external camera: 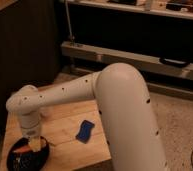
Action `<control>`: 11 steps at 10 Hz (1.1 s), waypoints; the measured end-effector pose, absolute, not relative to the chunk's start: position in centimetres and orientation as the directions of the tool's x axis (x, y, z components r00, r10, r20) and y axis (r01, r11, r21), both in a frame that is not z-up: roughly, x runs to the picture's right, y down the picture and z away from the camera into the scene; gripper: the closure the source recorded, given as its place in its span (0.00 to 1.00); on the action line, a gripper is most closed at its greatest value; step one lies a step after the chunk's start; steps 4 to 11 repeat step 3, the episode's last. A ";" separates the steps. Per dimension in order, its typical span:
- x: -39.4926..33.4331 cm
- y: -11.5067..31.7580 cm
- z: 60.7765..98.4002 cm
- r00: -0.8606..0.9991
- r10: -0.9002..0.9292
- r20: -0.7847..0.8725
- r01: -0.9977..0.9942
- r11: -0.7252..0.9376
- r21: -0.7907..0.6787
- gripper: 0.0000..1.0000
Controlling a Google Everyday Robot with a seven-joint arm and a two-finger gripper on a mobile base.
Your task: Place the pepper in the ceramic bowl
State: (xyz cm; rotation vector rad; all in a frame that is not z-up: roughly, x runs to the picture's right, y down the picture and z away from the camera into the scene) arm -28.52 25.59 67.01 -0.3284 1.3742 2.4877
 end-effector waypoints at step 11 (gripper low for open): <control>-28.8 25.8 67.1 -0.934 0.142 -0.329 -0.354 -0.504 0.788 0.34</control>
